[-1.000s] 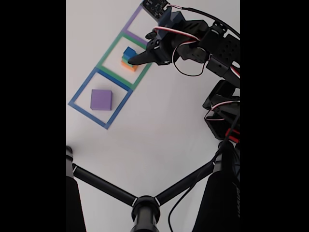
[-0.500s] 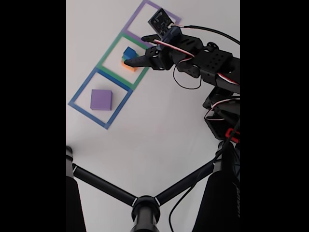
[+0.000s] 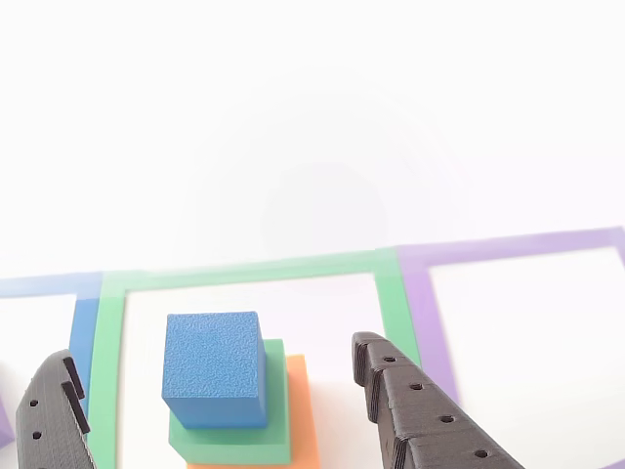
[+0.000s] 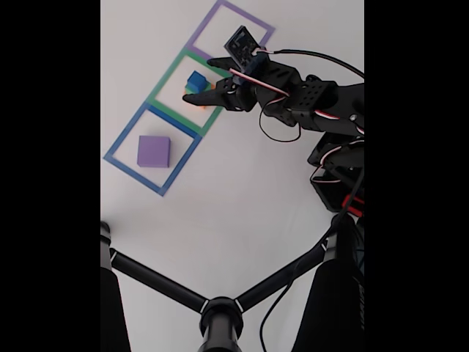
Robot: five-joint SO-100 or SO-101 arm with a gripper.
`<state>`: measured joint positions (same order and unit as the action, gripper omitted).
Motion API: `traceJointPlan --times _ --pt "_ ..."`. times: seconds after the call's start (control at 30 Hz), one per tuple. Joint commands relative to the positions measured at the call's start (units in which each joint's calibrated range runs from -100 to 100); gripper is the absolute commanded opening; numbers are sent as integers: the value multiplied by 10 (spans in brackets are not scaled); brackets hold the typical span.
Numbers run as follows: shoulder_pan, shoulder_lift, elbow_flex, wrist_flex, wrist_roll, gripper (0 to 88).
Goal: Tower of hanoi
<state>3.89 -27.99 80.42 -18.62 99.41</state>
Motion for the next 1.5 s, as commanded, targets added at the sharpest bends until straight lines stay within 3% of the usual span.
traceJointPlan --times 0.0,1.47 --pt "-11 12 -7 -35 6 301" --pt "-48 91 4 -116 6 98"
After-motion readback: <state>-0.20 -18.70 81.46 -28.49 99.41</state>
